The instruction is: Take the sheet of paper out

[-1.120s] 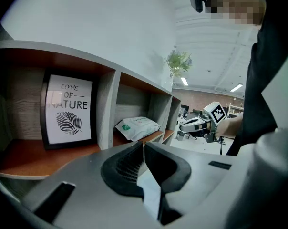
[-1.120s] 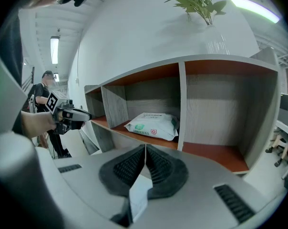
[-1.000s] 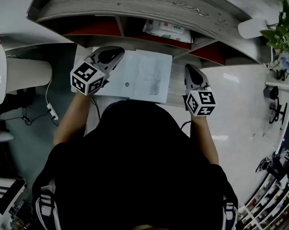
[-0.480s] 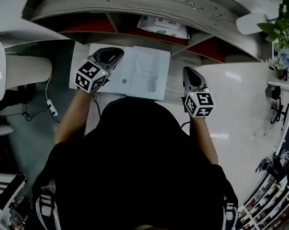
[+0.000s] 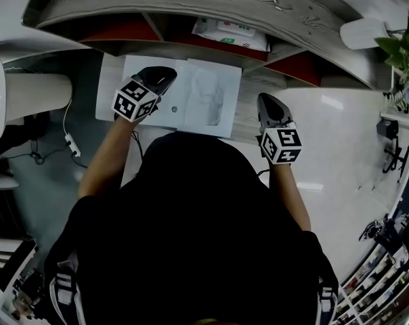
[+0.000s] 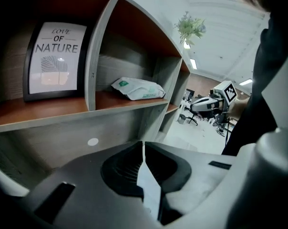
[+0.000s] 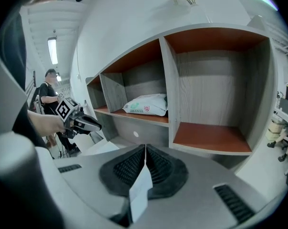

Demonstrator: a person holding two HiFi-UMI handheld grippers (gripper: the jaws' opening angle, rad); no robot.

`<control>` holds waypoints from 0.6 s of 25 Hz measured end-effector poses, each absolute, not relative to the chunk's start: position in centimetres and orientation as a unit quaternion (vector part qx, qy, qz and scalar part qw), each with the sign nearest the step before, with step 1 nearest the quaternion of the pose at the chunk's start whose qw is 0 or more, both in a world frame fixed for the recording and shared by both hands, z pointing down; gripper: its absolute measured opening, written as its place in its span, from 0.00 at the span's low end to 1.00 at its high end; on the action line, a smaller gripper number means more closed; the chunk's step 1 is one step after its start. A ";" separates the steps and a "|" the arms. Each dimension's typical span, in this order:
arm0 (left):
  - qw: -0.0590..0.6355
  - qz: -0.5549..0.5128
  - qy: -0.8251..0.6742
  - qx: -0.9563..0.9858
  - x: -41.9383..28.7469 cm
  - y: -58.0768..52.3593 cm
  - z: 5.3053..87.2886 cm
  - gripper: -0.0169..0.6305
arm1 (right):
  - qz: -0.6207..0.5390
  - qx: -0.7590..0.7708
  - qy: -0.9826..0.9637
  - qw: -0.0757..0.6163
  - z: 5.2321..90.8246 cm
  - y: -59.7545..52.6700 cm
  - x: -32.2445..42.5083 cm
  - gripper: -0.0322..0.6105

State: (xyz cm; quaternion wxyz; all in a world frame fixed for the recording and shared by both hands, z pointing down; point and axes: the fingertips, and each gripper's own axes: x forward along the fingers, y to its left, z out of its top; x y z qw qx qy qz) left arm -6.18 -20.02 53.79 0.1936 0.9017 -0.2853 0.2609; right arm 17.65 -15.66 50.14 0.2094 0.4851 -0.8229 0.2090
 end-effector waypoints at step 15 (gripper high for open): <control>0.250 0.295 -0.256 0.886 -5.3 -19.8 60.9 0.07 | 0.234 0.469 -0.816 0.245 54.2 -16.2 17.5 0.08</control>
